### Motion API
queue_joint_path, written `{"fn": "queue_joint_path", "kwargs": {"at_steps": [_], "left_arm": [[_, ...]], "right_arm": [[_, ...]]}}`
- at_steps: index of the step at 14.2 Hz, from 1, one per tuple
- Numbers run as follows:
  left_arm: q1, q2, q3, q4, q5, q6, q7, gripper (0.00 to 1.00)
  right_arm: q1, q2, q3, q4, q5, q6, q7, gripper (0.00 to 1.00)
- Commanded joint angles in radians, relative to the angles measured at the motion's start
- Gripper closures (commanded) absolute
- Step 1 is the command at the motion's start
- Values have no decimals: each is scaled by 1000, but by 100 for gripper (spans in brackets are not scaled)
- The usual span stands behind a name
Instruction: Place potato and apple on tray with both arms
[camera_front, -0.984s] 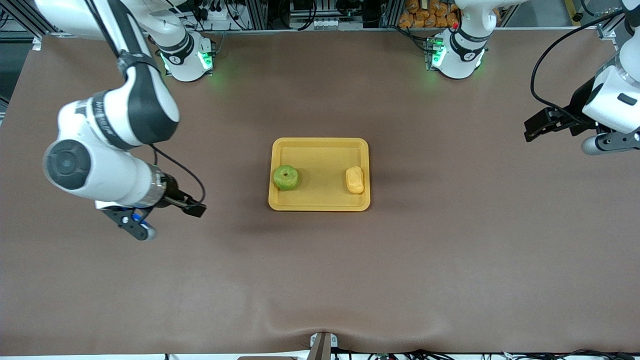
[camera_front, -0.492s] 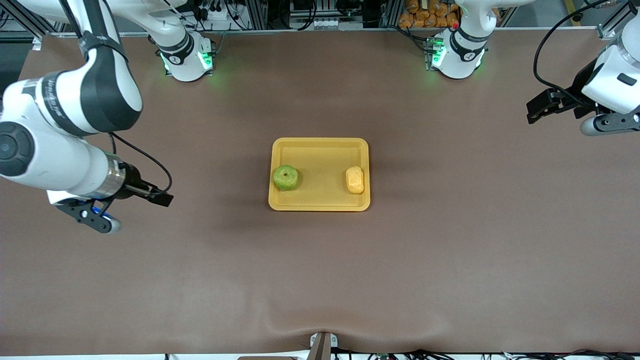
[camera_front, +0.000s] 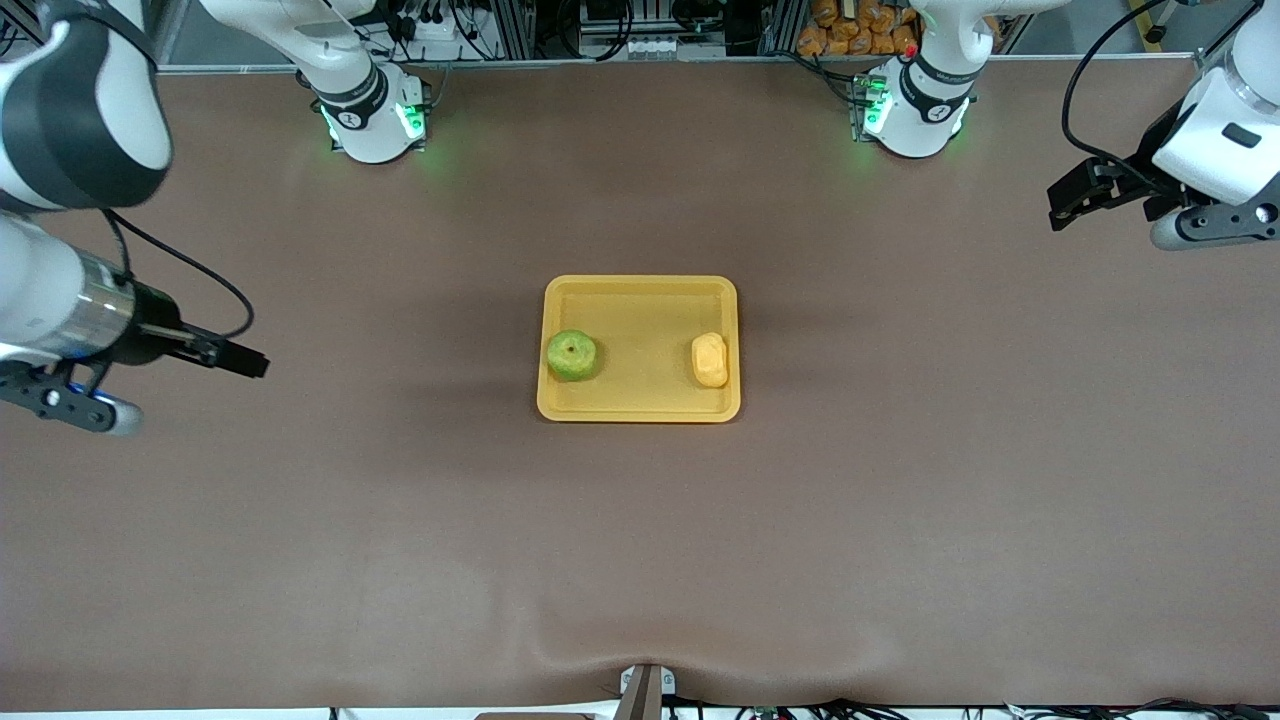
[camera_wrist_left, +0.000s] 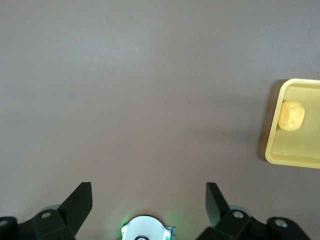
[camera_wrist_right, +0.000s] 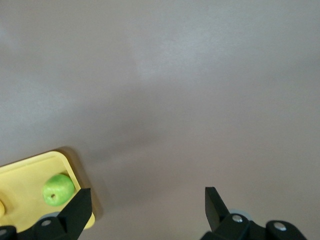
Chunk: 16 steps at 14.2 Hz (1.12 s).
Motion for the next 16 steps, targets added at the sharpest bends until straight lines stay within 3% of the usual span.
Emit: {"fn": "queue_joint_path", "kwargs": {"at_steps": [1, 7, 10, 16], "left_arm": [[3, -49, 4, -44, -15, -3, 26, 0], [5, -59, 6, -44, -16, -14, 26, 0], [3, -62, 4, -46, -16, -17, 26, 0], [6, -73, 6, -44, -21, -34, 32, 0]], "right_arm": [[-46, -49, 24, 5, -15, -48, -79, 0], [-95, -176, 24, -13, -12, -77, -150, 0], [-104, -256, 22, -90, -19, -71, -197, 0], [-115, -310, 34, -162, -23, -57, -213, 0]]}}
